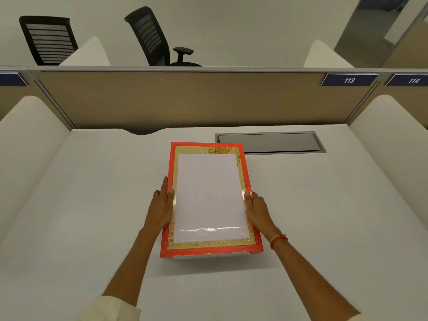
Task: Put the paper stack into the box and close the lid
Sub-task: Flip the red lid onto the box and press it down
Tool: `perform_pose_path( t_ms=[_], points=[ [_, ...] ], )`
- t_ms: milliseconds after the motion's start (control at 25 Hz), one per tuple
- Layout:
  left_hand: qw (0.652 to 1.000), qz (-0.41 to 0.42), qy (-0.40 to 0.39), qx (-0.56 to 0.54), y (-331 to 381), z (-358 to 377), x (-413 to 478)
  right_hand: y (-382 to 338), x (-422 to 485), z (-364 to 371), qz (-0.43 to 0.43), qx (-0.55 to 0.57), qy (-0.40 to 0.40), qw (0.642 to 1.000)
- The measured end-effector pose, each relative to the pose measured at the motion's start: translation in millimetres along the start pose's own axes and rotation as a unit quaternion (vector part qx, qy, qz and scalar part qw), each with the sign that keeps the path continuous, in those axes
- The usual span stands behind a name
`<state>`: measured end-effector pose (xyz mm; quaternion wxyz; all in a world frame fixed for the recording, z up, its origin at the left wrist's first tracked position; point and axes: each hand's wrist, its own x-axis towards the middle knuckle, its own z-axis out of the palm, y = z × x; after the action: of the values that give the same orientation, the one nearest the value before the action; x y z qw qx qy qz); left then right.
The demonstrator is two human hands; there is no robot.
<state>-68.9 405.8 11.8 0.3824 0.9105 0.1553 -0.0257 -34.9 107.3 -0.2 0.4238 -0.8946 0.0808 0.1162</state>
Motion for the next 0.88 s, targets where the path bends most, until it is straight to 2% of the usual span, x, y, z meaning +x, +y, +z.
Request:
perform_pose_path(
  t_ms=[880],
  points=[
    [1.000, -0.018, 0.000, 0.011, -9, 14, 11, -3, 11, 5, 0.005, -0.043, -0.004, 0.999]
  ],
)
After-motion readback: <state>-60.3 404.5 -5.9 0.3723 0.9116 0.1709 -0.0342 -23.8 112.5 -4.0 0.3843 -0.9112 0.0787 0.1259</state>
